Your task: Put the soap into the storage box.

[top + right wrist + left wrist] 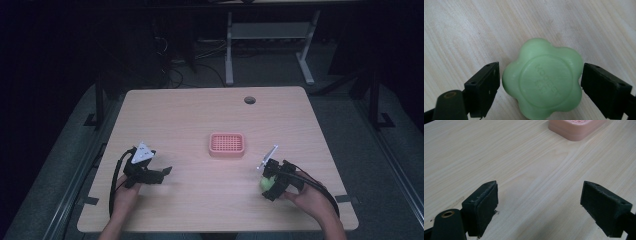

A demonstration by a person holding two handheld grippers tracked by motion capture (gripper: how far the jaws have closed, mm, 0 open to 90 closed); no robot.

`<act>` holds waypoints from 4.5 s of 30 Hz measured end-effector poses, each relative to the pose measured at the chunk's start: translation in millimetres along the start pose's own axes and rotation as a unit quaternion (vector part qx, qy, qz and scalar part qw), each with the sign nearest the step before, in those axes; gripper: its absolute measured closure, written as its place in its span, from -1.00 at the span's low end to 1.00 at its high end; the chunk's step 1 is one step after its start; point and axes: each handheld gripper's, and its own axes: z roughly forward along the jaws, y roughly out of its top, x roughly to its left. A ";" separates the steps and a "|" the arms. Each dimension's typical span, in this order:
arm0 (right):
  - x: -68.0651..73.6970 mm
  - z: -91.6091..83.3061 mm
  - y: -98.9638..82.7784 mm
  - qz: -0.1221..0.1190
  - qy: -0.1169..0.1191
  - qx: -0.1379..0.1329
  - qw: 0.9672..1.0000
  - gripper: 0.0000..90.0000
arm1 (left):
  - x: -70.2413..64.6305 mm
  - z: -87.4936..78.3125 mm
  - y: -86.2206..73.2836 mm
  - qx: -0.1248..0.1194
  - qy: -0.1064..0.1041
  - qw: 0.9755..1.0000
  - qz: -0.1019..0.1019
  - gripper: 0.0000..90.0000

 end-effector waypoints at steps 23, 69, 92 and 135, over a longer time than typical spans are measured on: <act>0.5 6.8 4.3 -0.003 0.000 0.018 1.000 -0.46 | 0.2 0.0 0.0 -0.001 0.000 1.000 0.000 -0.68; -3.7 -25.3 34.2 -0.035 -0.012 -0.035 0.999 -0.43 | 0.7 -0.4 0.0 -0.002 0.000 1.000 0.000 -0.68; -14.1 -35.7 80.0 -0.056 -0.013 -0.039 0.998 -0.43 | 1.5 -0.6 0.0 -0.004 0.000 1.000 -0.001 -0.68; -39.7 -39.3 151.6 -0.060 0.002 -0.038 0.997 -0.43 | 1.7 -1.7 0.3 -0.005 -0.002 1.000 -0.004 -0.68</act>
